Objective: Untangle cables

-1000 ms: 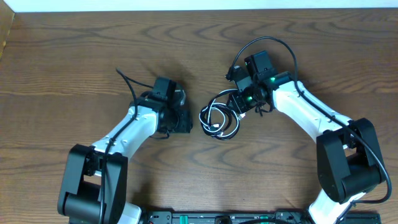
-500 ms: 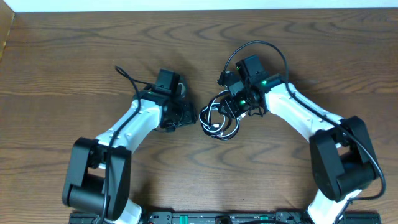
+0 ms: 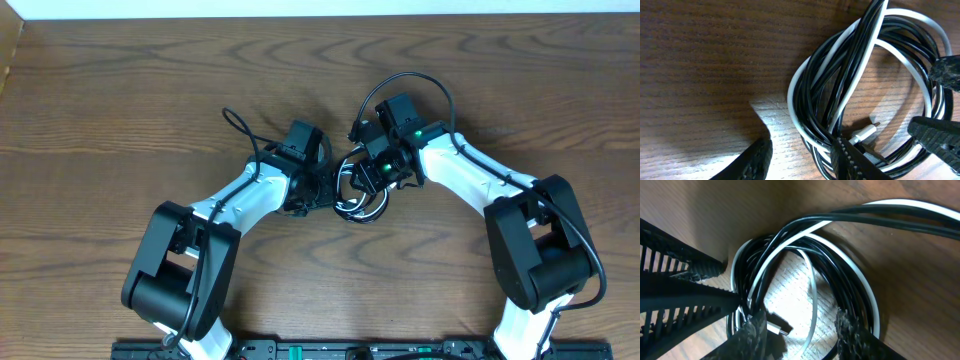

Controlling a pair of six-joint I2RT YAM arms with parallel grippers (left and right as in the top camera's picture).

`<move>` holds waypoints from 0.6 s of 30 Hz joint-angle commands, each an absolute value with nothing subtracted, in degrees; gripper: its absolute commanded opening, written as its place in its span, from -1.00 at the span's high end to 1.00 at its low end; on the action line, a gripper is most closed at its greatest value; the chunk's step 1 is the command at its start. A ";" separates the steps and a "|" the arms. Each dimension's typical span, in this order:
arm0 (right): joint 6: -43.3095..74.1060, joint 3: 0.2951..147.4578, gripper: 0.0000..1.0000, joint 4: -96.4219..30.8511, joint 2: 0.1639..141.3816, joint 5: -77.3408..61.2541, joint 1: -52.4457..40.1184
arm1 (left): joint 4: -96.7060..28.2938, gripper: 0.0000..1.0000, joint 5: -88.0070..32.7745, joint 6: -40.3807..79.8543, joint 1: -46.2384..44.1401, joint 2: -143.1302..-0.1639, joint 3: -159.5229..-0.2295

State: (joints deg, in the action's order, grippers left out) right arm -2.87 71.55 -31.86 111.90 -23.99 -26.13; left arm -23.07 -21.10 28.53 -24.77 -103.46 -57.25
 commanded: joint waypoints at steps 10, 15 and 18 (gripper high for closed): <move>-2.17 71.77 0.14 -31.92 112.64 -24.08 -26.35 | -19.99 0.13 -20.16 29.06 -23.88 -104.42 -58.24; -2.15 71.77 0.14 -31.92 112.64 -23.90 -26.35 | -20.32 0.13 -23.53 29.08 -21.65 -104.03 -60.38; -2.17 71.77 0.14 -31.90 112.64 -23.90 -26.35 | -20.47 0.14 -23.53 29.69 -21.50 -104.05 -60.36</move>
